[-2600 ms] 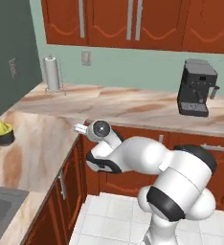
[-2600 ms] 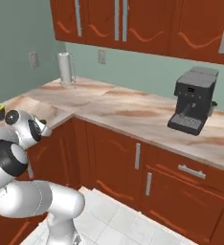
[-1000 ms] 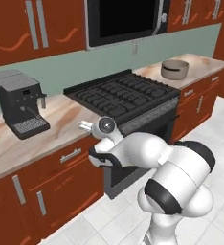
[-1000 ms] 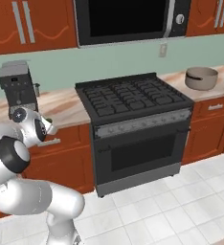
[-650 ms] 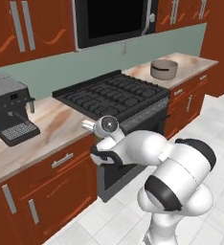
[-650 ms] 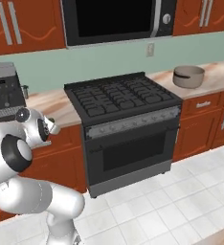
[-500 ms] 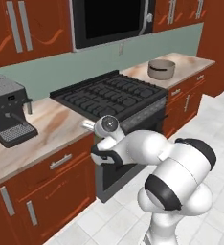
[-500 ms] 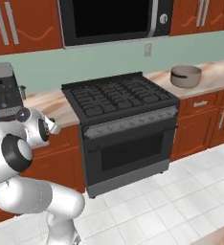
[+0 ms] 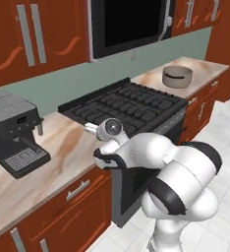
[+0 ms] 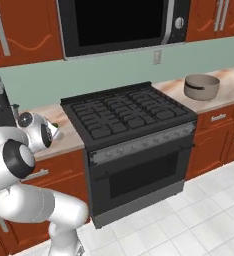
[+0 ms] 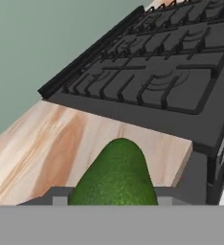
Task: Turn on the sink faucet. Then move the avocado from the counter to the sink. Turn off the sink. Move the vegetable from the sink to the pot next to the stove. Finally move the pot to the front center burner.
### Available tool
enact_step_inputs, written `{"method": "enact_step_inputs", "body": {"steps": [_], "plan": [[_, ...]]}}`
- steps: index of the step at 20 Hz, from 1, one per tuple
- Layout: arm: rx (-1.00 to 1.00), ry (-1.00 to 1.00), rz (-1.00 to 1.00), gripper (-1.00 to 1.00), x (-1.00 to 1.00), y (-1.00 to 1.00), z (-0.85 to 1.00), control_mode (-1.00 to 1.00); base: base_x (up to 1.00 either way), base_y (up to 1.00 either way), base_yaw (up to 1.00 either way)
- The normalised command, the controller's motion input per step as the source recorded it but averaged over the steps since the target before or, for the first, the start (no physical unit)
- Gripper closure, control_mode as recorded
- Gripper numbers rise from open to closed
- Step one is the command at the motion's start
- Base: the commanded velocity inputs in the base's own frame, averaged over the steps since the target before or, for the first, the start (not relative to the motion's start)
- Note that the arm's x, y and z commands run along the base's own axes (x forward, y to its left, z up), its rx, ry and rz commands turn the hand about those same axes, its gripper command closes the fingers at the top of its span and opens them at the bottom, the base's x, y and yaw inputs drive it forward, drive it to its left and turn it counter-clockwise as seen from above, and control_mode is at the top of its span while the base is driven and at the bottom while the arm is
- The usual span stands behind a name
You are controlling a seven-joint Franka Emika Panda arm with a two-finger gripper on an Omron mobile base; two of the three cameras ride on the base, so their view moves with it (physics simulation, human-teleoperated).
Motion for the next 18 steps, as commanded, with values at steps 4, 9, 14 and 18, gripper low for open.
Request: {"method": "enact_step_inputs", "body": {"steps": [4,9,14,18], "plan": [[0.0,0.0,0.0,1.0,0.0,0.0,0.0,1.0,0.02,-0.59,-0.05],[0.0,0.0,0.0,1.0,0.0,0.0,0.0,1.0,0.15,-0.67,0.0],[0.0,0.0,0.0,1.0,0.0,0.0,0.0,1.0,0.16,-0.74,0.0],[0.0,0.0,0.0,1.0,0.0,0.0,0.0,1.0,0.13,-0.79,0.0]]}}
